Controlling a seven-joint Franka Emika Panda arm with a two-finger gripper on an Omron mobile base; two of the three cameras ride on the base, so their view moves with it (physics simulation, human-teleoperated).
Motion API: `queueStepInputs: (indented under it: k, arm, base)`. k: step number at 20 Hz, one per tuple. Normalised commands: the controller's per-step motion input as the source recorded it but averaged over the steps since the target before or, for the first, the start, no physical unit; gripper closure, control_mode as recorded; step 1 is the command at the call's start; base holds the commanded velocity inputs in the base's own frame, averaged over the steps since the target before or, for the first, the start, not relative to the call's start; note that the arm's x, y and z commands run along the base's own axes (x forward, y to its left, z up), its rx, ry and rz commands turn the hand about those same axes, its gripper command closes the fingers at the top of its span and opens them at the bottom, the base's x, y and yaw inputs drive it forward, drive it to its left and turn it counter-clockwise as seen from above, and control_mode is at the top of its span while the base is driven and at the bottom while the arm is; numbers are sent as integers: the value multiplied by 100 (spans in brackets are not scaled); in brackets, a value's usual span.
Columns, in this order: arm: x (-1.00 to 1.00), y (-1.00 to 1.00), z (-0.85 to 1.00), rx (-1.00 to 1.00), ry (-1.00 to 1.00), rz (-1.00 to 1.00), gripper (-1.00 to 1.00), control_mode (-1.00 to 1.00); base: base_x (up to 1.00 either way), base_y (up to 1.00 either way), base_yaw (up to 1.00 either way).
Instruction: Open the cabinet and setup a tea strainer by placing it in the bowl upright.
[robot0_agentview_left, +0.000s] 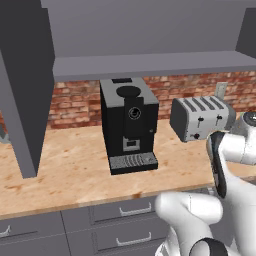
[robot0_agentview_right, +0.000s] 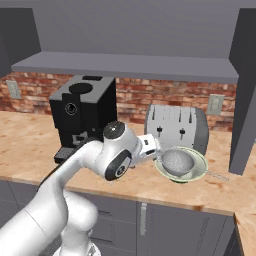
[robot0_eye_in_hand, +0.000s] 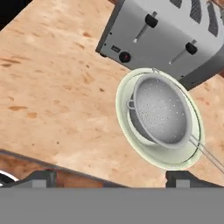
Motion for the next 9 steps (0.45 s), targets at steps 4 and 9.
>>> queueStepInputs:
  k: [4,9]
  arm:
    - [-47,31,68,39,23,-8,-100,-100]
    - [-32,82,24,24,4,-30,-100,-100]
  base:
    - [0,0,0]
    - [0,0,0]
